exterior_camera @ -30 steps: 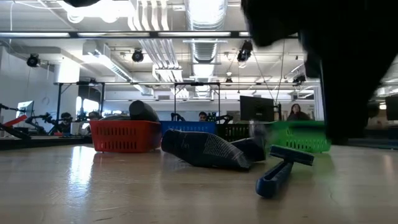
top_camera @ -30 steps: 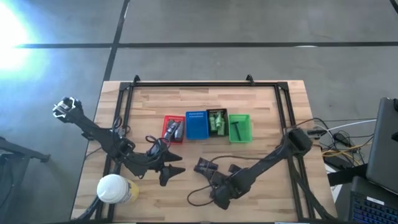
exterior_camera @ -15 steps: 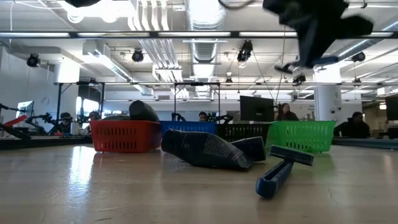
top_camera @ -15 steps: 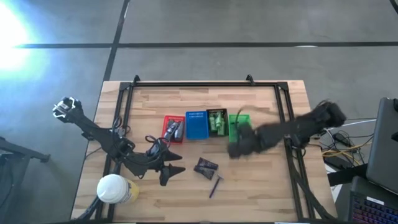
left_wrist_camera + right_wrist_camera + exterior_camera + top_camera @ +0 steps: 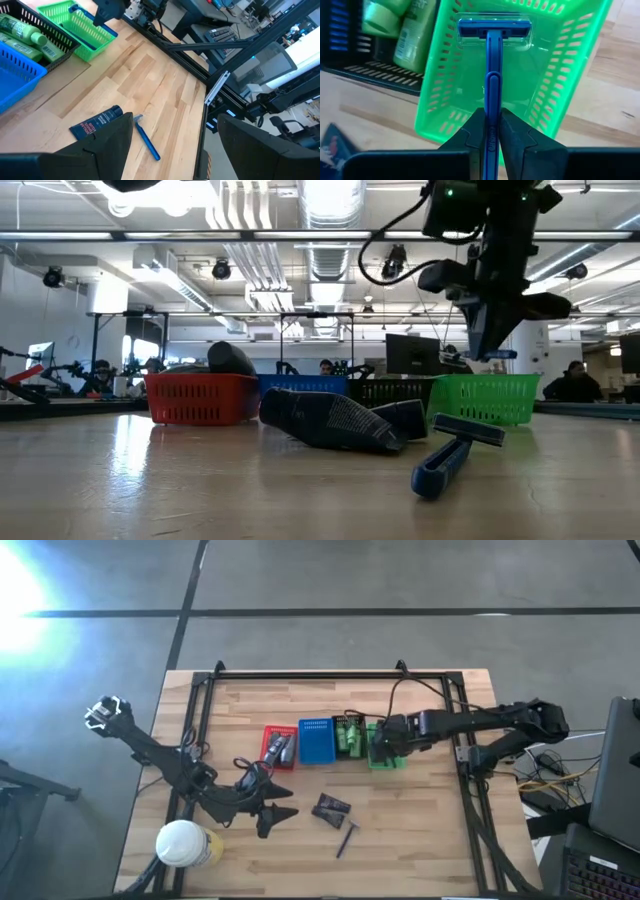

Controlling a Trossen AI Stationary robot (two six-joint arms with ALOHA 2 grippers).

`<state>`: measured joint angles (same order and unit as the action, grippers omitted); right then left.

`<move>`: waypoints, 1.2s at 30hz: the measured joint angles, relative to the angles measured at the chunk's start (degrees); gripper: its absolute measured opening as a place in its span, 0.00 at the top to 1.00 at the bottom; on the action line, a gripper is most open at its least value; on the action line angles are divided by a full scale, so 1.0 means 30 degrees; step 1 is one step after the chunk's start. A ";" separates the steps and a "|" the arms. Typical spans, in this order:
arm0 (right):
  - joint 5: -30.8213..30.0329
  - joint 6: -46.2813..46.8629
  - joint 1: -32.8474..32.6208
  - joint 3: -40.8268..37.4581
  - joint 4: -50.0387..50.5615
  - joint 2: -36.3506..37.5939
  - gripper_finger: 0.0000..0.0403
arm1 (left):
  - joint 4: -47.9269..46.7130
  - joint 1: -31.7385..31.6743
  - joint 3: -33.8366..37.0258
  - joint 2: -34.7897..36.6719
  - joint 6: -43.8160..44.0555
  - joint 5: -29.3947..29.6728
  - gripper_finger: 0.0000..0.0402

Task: Pick & Place Travel size toiletries
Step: Put the blue razor into the green basket

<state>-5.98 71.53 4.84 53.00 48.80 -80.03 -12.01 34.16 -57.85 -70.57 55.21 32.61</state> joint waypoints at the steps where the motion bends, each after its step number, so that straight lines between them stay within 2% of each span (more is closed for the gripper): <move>1: 0.0009 -0.0120 0.0077 -0.0010 -0.0016 -0.0167 0.92 | -0.0007 -0.0002 -0.0004 0.0000 0.0006 0.0002 0.27; 10: 0.0154 -0.0422 0.0724 -0.0177 -0.0072 -0.1776 0.89 | -0.0007 -0.0002 0.0002 0.0000 0.0031 0.0010 0.27; 20: 0.0429 -0.0720 0.0691 0.0005 -0.0109 -0.1875 0.69 | -0.0007 0.0003 0.0002 0.0000 0.0537 0.0010 0.27; 28: 0.0436 -0.0718 0.0047 0.0013 -0.0107 -0.0926 0.53 | -0.0015 -0.0002 0.0002 0.0000 0.0537 0.0010 0.27; 36: -0.1267 -0.0016 -0.1273 0.0814 0.0186 0.0481 0.46 | -0.0008 -0.0002 0.0002 0.0000 0.0333 0.0009 0.27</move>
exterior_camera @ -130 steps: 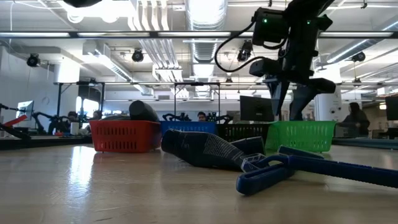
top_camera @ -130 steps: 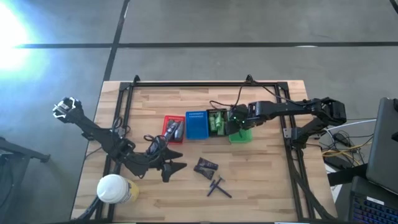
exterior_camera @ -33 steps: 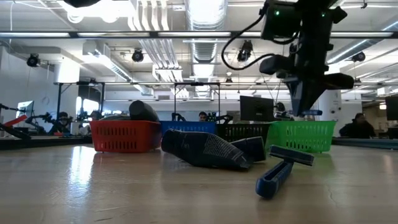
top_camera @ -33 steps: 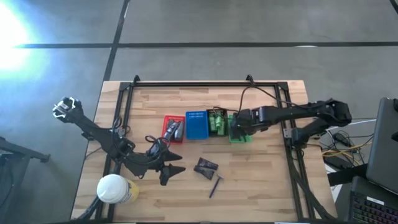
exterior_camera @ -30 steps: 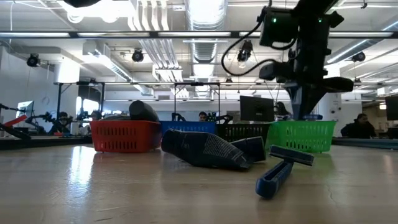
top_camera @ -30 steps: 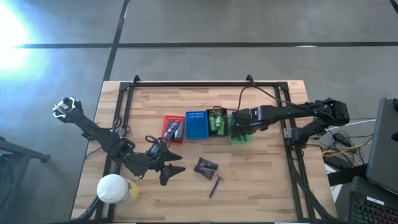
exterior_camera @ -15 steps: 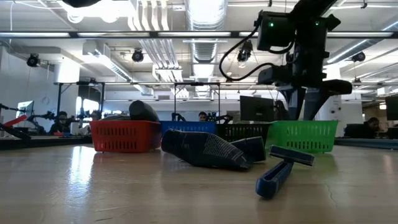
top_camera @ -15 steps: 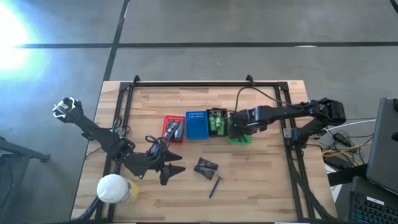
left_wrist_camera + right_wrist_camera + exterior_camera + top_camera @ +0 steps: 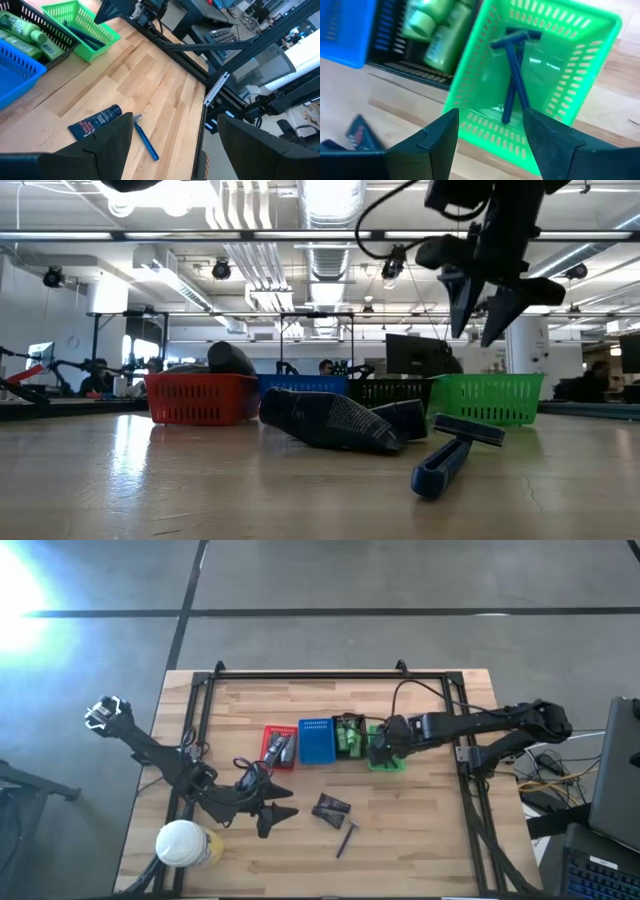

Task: Pick & Place Travel size toiletries
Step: Put the blue razor into the green basket

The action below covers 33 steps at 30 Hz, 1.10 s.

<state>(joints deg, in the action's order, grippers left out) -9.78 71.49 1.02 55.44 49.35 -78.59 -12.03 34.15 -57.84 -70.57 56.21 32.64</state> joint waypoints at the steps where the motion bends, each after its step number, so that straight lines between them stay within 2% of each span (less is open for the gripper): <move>1: -0.0239 0.0103 -0.0151 0.0123 0.0022 0.0077 0.46 | 0.0001 0.0000 0.0000 0.0000 -0.0001 -0.0007 0.27; 7: -0.1238 0.0447 -0.1276 0.0818 0.0068 0.0197 0.44 | 0.0001 0.0002 0.0000 0.0000 0.0313 -0.0035 0.27; 15: -0.1296 0.2340 -0.3411 0.1143 0.0120 0.0138 0.46 | 0.0001 0.0001 -0.0001 -0.0001 0.0400 -0.0073 0.27; 23: -0.1274 0.6732 -0.7023 0.1159 -0.1000 -0.0171 0.48 | 0.0001 0.0003 0.0000 -0.0007 0.0412 -0.0073 0.27; 27: -0.1139 0.9095 -0.9057 0.2021 -0.1151 -0.1508 0.47 | -0.0007 0.0000 -0.0001 -0.0007 0.0236 -0.0078 0.27; 33: -0.0824 1.1754 -1.1332 0.4795 -0.1092 -0.4954 0.50 | -0.0005 0.0007 -0.0005 -0.0007 0.0138 -0.0080 0.27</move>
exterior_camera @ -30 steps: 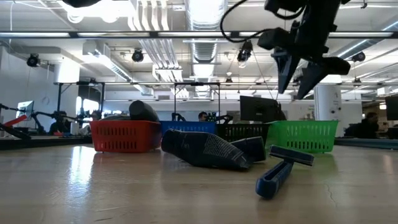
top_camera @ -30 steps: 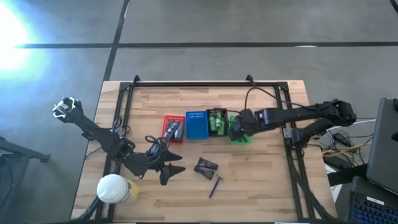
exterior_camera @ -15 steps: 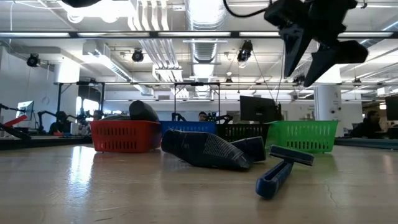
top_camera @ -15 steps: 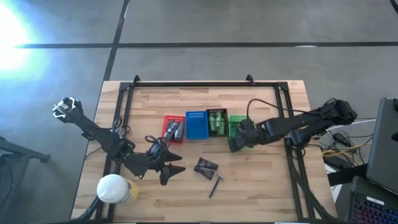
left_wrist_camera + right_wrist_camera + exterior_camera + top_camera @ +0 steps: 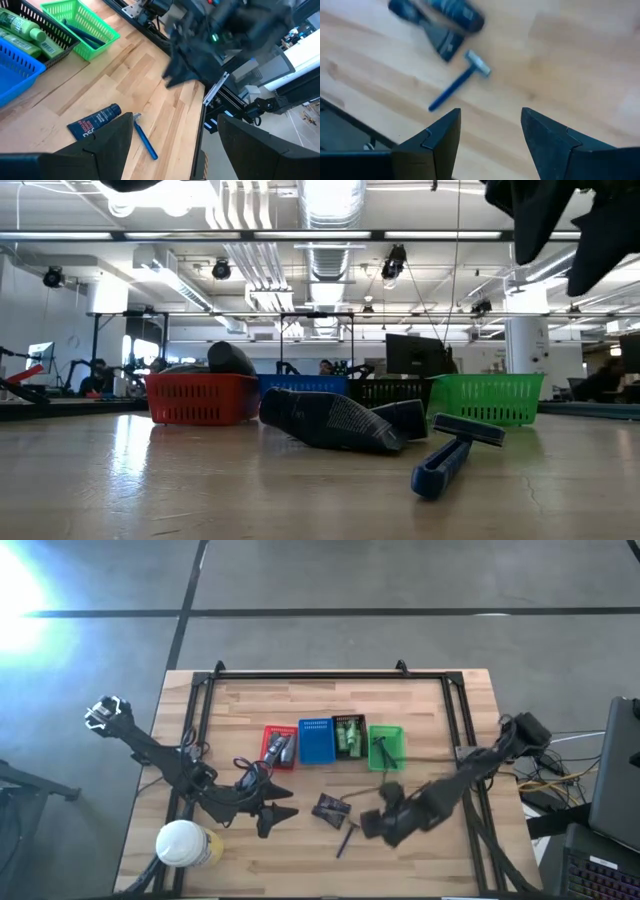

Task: Pick & Place Travel size toiletries
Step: Put the blue razor into the green basket

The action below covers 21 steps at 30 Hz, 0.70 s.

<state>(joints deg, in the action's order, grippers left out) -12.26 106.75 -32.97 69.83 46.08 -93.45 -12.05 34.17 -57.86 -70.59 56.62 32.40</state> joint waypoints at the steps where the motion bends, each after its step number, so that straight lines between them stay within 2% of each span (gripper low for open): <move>1: 0.0230 0.0270 -0.0151 0.0540 -0.0012 -0.0667 0.50 | -0.0002 -0.0005 0.0002 0.0000 0.0004 0.0000 0.27; 11: 0.0745 0.0941 -0.0386 0.6554 0.0586 -0.7232 0.48 | 0.0001 -0.0007 -0.0001 0.0000 0.0102 -0.0038 0.27; 17: 0.0767 0.0944 -0.0324 0.9952 0.3752 -0.9878 0.49 | 0.0006 -0.0006 0.0003 0.0000 0.0131 -0.0614 0.27; 21: 0.1601 0.0815 0.0079 1.0936 0.3336 -1.1108 0.53 | 0.0006 -0.0007 -0.0003 0.0000 0.0132 -0.1007 0.27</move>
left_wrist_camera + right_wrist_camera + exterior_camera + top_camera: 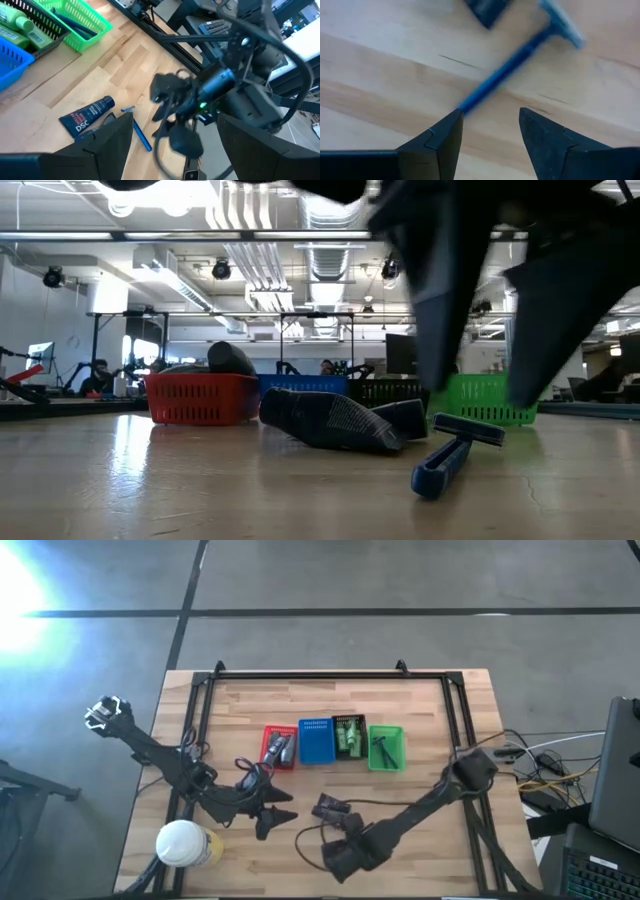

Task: Pick & Place Travel size toiletries
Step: Put the blue razor into the green basket

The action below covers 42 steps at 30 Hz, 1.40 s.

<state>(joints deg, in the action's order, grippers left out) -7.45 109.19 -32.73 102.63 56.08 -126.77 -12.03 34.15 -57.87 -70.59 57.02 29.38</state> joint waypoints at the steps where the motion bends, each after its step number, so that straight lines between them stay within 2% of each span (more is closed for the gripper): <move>1: -0.0004 -0.0154 0.0090 0.0303 -0.0104 -0.0299 0.54 | 0.0000 0.0007 0.0000 0.0000 -0.0001 -0.0017 0.27; 10: 0.0560 -0.0612 0.0539 0.2235 0.1701 -0.1806 0.58 | -0.0058 0.0029 0.0000 0.0000 -0.0124 -0.0466 0.27; 22: 0.1232 -0.2498 0.0905 0.1784 0.1714 -0.1849 0.58 | -0.0022 0.0043 0.0000 -0.0015 0.0043 -0.0501 0.27; 38: 0.1476 -0.2471 0.0999 0.0938 0.1410 -0.1708 0.56 | -0.0015 0.0043 0.0000 -0.0015 0.0080 -0.0493 0.27; 42: 0.0967 -0.2540 0.0987 0.0734 0.1211 -0.1694 0.58 | -0.0011 0.0043 0.0000 -0.0015 0.0080 -0.0493 0.27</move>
<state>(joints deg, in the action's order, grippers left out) -4.55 101.57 -29.77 104.84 59.72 -131.85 -12.07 34.28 -57.87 -70.63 57.25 27.90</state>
